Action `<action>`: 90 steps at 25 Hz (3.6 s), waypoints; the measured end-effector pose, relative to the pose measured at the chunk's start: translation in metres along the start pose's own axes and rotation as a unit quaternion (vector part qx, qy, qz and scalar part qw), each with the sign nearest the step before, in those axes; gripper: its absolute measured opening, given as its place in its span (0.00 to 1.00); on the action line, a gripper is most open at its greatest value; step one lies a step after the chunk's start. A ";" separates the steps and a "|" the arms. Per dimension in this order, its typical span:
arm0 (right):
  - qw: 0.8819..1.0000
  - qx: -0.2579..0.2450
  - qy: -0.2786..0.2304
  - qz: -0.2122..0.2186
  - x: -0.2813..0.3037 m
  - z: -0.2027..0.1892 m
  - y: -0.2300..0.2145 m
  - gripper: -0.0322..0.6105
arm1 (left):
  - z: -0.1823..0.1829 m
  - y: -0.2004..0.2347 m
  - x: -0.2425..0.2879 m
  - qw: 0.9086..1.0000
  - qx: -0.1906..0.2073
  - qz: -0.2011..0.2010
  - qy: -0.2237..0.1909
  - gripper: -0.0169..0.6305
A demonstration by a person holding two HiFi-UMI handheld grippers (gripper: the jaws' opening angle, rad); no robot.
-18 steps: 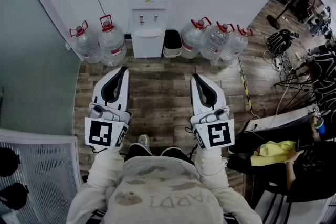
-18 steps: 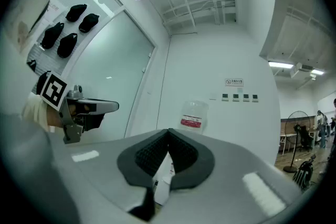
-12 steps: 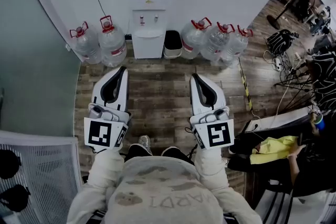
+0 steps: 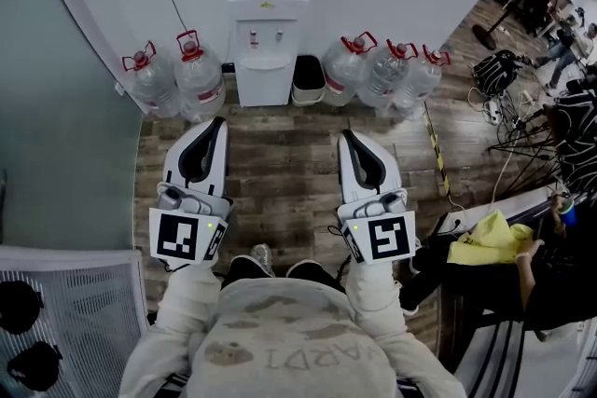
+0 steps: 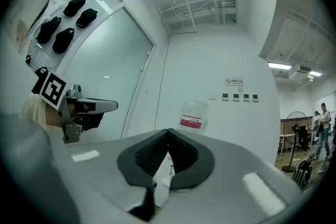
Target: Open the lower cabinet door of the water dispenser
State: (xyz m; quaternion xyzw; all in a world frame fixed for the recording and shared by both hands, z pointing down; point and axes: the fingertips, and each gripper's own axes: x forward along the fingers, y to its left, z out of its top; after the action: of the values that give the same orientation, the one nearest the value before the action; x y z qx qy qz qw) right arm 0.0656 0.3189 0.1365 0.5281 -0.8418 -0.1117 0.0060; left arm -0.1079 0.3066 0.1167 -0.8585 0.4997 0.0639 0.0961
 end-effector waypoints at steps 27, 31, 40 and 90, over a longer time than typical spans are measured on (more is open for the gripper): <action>1.000 0.015 0.007 -0.003 0.131 -0.037 -0.033 0.06 | -0.041 0.086 0.108 1.000 -0.010 -0.025 -0.011 0.03; 1.000 0.015 0.006 0.006 0.168 -0.044 -0.058 0.06 | -0.048 0.096 0.149 1.000 -0.007 -0.024 -0.012 0.03; 0.999 0.020 0.008 0.031 0.243 -0.069 -0.120 0.06 | -0.070 0.117 0.233 1.000 -0.001 -0.004 -0.008 0.03; 0.940 0.210 0.265 0.039 0.445 -0.483 -0.153 0.26 | -0.293 0.211 0.370 0.992 -0.049 -0.061 0.098 0.03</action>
State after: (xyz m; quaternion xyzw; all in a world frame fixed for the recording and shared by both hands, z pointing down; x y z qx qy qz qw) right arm 0.0667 -0.2292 0.5298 0.4945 -0.8340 0.2122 0.1222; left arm -0.1057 -0.1753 0.3045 -0.8933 0.4495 -0.0018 0.0079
